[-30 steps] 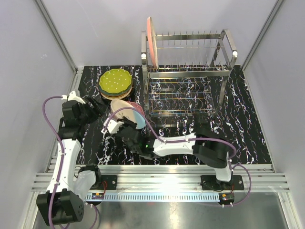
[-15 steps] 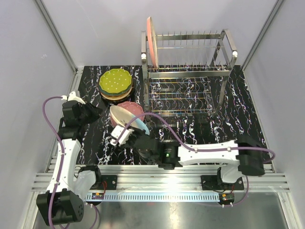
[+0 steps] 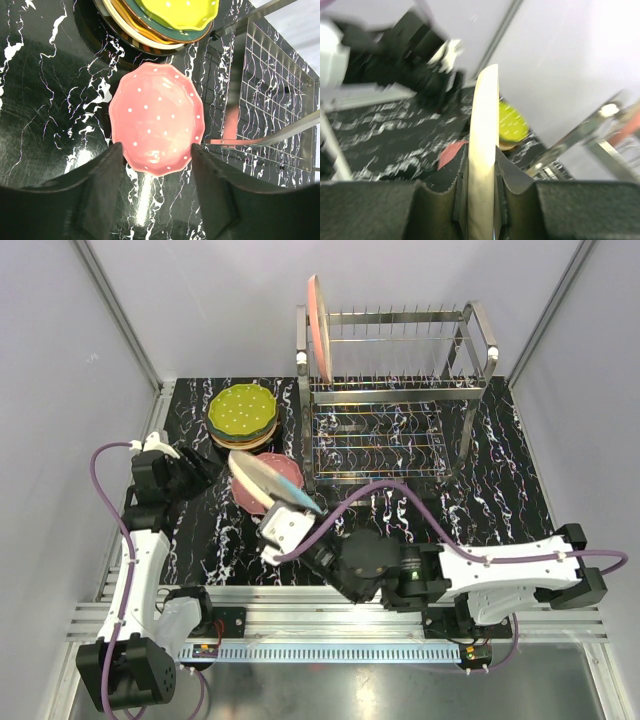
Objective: Load the plates into the dish rack
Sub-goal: Insert the plate into the dish rack
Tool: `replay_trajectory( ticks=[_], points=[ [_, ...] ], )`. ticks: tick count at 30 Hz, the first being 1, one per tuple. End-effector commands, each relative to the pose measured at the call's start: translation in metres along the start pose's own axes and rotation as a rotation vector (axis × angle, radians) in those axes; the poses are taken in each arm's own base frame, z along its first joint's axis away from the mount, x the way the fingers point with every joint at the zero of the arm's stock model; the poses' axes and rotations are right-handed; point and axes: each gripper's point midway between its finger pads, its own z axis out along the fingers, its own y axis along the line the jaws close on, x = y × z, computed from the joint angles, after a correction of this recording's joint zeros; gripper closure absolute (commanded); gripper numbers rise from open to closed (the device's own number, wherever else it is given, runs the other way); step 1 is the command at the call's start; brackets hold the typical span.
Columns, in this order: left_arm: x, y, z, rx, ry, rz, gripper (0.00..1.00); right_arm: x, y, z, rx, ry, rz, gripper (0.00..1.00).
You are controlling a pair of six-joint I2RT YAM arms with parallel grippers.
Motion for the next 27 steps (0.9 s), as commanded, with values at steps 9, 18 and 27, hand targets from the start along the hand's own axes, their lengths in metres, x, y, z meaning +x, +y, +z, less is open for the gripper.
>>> replay_trajectory(
  ticks=[9, 18, 27],
  points=[
    [-0.018, -0.012, -0.002, 0.026, -0.039, 0.02, 0.3, -0.154, -0.152, -0.038, 0.336, -0.316, 0.185, 1.0],
    [-0.018, -0.012, -0.002, 0.027, -0.039, 0.018, 0.26, -0.209, -0.209, -0.065, 0.475, -0.472, 0.217, 1.0],
    [-0.014, -0.014, 0.002, 0.049, -0.015, 0.007, 0.24, -0.172, -0.247, -0.041, 0.595, -0.371, 0.189, 1.0]
  ],
)
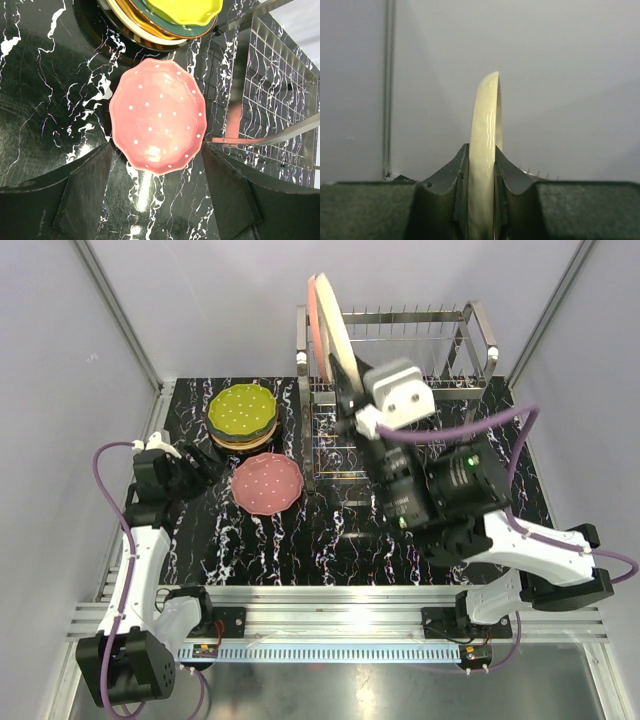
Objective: Load the plates into the dish rack
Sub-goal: Insert the plate into the dish rack
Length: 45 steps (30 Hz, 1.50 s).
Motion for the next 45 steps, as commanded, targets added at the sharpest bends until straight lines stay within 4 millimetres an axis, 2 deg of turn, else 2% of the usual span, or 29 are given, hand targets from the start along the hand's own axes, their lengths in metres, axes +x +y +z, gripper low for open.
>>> replay_trajectory(
  ticks=[1, 3, 4, 5, 6, 10, 13, 16, 17, 21, 26, 30, 36, 39, 45],
  points=[
    [-0.018, -0.017, -0.003, 0.055, -0.042, 0.016, 0.24, -0.006, -0.053, 0.023, 0.11, -0.052, 0.08, 1.0],
    [-0.018, -0.016, -0.003, 0.055, -0.037, 0.013, 0.23, 0.007, -0.059, 0.032, 0.117, -0.039, 0.087, 1.0],
    [-0.017, -0.016, -0.002, 0.055, -0.033, 0.013, 0.23, 0.012, -0.073, 0.038, 0.155, -0.038, 0.073, 1.0],
    [-0.016, -0.015, -0.002, 0.054, -0.031, 0.009, 0.23, 0.013, -0.079, 0.041, 0.166, -0.041, 0.083, 1.0],
    [-0.016, -0.016, -0.001, 0.056, -0.029, 0.01, 0.23, 0.019, -0.074, 0.047, 0.136, -0.033, 0.104, 1.0],
    [-0.014, -0.016, 0.001, 0.065, -0.017, 0.005, 0.22, 0.036, -0.095, 0.072, 0.182, -0.016, 0.085, 1.0],
    [-0.013, -0.016, 0.003, 0.07, -0.005, -0.002, 0.22, 0.051, -0.1, 0.091, 0.174, 0.009, 0.085, 1.0],
    [-0.011, -0.014, 0.005, 0.068, 0.004, -0.007, 0.21, 0.053, -0.102, 0.108, 0.175, -0.005, 0.139, 1.0],
    [-0.012, -0.015, 0.004, 0.072, 0.001, -0.007, 0.21, 0.06, -0.104, 0.111, 0.179, 0.015, 0.143, 1.0],
    [-0.011, -0.014, 0.006, 0.071, 0.007, -0.013, 0.2, 0.074, -0.098, 0.13, 0.16, 0.026, 0.186, 1.0],
    [-0.01, -0.013, 0.007, 0.07, 0.014, -0.016, 0.2, 0.096, -0.092, 0.142, 0.163, 0.048, 0.205, 1.0],
    [-0.01, -0.013, 0.007, 0.072, 0.014, -0.018, 0.19, 0.121, -0.085, 0.151, 0.169, 0.075, 0.193, 1.0],
    [-0.01, -0.013, 0.007, 0.073, 0.018, -0.019, 0.19, 0.142, -0.085, 0.161, 0.201, 0.093, 0.176, 1.0],
    [-0.01, -0.013, 0.008, 0.07, 0.017, -0.022, 0.18, 0.148, -0.088, 0.164, 0.214, 0.095, 0.177, 1.0],
    [-0.009, -0.011, 0.009, 0.067, 0.022, -0.021, 0.18, 0.135, -0.098, 0.172, 0.244, 0.041, 0.171, 1.0]
  ],
)
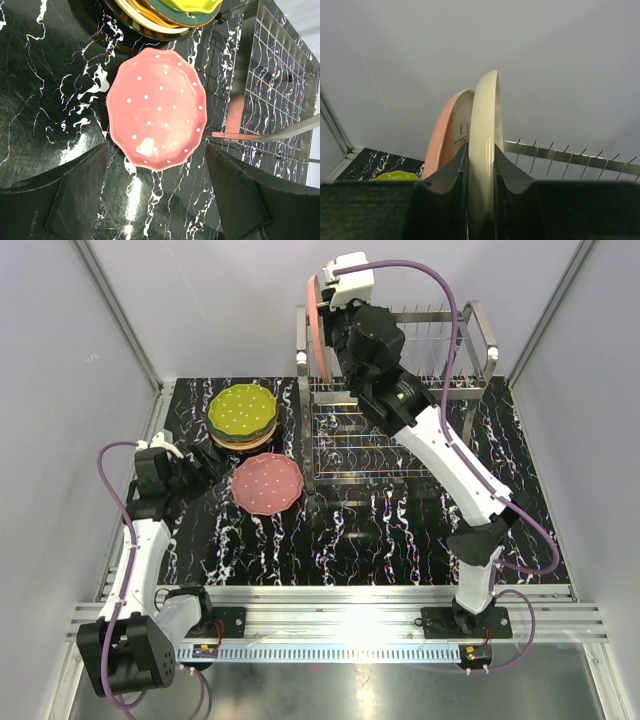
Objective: Load the plates into the dish rack
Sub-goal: Insert the plate into the dish rack
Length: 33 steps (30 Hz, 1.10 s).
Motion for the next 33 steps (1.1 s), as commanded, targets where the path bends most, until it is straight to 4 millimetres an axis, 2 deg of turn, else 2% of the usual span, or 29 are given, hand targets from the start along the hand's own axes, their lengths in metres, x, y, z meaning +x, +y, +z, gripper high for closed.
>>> replay_trajectory(
  ticks=[1, 6, 10, 30, 31, 33],
  points=[
    [-0.018, -0.016, -0.002, 0.056, -0.045, 0.01, 0.18, -0.099, -0.028, -0.012, 0.044, -0.283, 0.15, 1.0],
    [-0.018, -0.016, -0.002, 0.056, -0.046, 0.012, 0.18, -0.112, -0.033, -0.011, 0.063, -0.32, 0.141, 1.0],
    [-0.018, -0.015, -0.002, 0.053, -0.045, 0.009, 0.17, -0.113, -0.035, -0.01, 0.076, -0.331, 0.156, 1.0],
    [-0.019, -0.014, -0.001, 0.053, -0.042, 0.006, 0.16, -0.068, -0.026, -0.001, 0.104, -0.276, 0.195, 1.0],
    [-0.018, -0.014, -0.001, 0.056, -0.04, 0.006, 0.16, -0.057, -0.023, 0.001, 0.103, -0.257, 0.19, 1.0],
    [-0.018, -0.014, -0.001, 0.056, -0.04, 0.006, 0.16, -0.059, -0.028, -0.003, 0.116, -0.268, 0.206, 1.0]
  ],
)
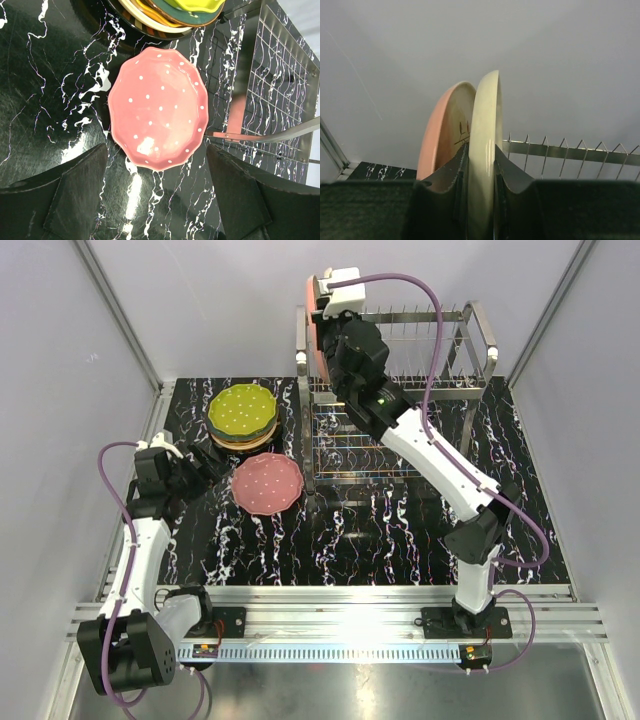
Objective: Load the plates into the dish rack
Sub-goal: Insert the plate into the dish rack
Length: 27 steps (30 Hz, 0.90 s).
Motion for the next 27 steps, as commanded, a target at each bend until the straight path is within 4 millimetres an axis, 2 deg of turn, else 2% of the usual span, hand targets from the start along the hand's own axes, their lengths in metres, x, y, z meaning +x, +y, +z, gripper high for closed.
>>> replay_trajectory(
  ticks=[1, 17, 22, 27],
  points=[
    [-0.018, -0.017, -0.003, 0.062, -0.045, 0.011, 0.16, -0.083, -0.034, -0.018, 0.061, -0.217, 0.174, 1.0],
    [-0.018, -0.018, -0.003, 0.071, -0.043, 0.008, 0.16, -0.059, -0.036, -0.026, 0.061, -0.184, 0.203, 1.0],
    [-0.017, -0.019, -0.003, 0.072, -0.042, 0.009, 0.16, -0.055, -0.034, -0.028, 0.05, -0.175, 0.215, 0.9],
    [-0.018, -0.019, -0.003, 0.072, -0.044, 0.01, 0.15, -0.051, -0.032, -0.027, 0.047, -0.166, 0.214, 0.86]
  ],
)
